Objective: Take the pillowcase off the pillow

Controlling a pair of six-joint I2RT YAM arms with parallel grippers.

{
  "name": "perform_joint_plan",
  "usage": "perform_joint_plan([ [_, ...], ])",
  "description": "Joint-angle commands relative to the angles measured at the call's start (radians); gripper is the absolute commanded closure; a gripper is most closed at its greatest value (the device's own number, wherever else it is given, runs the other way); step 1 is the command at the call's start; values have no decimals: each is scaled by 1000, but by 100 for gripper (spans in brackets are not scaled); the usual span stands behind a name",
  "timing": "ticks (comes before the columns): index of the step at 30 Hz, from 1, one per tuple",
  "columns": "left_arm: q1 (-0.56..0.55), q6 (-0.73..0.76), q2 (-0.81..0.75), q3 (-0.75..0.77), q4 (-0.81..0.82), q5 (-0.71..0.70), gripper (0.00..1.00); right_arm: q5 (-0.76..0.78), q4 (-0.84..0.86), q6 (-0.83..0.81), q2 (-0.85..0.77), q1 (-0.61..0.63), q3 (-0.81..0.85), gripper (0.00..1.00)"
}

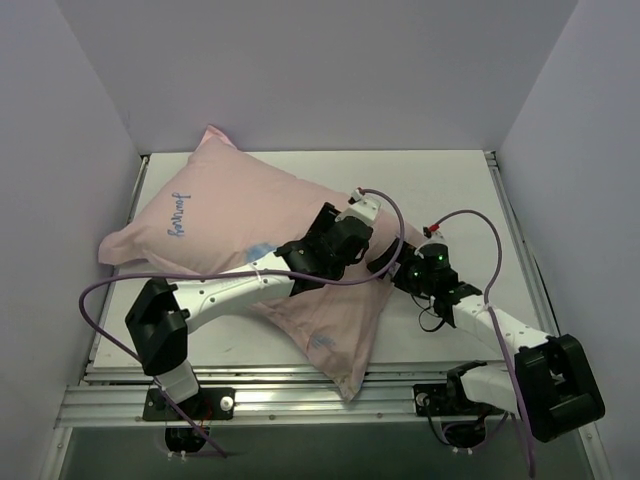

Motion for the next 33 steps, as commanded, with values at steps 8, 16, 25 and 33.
perform_joint_plan([
  [8, 29, 41, -71, 9, 2, -138, 49, 11, -29, -10, 70, -2, -30, 12],
  [16, 37, -3, -155, -19, -15, -118, 58, 77, -90, -60, 44, 8, -7, 13],
  [25, 43, -115, -165, -89, -48, -42, 75, 290, -291, -71, -129, 184, 240, 14],
  [33, 71, -144, -189, -94, -57, -10, 82, 292, -245, -45, 38, 271, 438, 16],
])
